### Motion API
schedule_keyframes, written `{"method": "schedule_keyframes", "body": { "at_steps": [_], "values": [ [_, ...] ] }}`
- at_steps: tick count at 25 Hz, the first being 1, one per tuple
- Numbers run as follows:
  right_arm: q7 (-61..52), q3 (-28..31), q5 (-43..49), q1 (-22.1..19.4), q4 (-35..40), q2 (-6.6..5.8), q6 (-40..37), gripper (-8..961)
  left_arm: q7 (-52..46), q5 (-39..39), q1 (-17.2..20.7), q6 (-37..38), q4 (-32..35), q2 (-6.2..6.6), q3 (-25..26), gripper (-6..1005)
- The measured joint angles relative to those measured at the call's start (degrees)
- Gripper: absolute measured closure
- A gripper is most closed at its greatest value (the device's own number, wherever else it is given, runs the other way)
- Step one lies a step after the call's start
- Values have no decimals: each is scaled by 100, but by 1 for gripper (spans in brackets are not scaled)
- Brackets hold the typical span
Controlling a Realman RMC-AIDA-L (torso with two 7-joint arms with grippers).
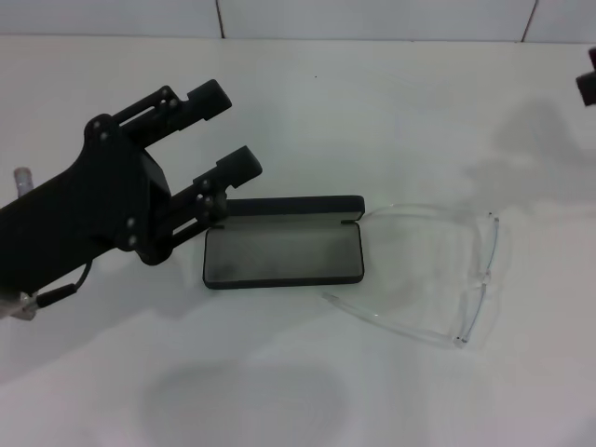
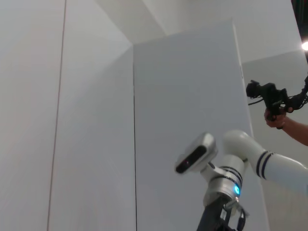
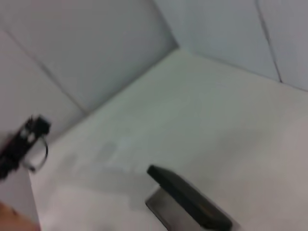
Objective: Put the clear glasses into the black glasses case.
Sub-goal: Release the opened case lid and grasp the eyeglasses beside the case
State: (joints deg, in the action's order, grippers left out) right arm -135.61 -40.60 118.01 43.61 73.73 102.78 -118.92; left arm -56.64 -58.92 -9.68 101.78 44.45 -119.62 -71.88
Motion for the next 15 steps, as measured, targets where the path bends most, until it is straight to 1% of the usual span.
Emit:
{"method": "schedule_keyframes", "body": {
  "at_steps": [3,6,11,12,15],
  "values": [
    [660,-119,-20,182,122,34,-140,76,2,2,-8,0,-34,4,-1,414],
    [1131,-232,-14,339,170,112,-131,76,4,31,11,7,-37,6,-1,416],
    [1596,-954,258,424,352,128,77,77,6,25,22,10,-40,12,-1,419],
    [1709,-1096,336,424,446,163,119,77,7,19,23,10,-41,15,-1,420],
    [1906,-1481,766,434,793,351,230,77,5,-21,4,13,-62,25,-1,421]
  ]
}}
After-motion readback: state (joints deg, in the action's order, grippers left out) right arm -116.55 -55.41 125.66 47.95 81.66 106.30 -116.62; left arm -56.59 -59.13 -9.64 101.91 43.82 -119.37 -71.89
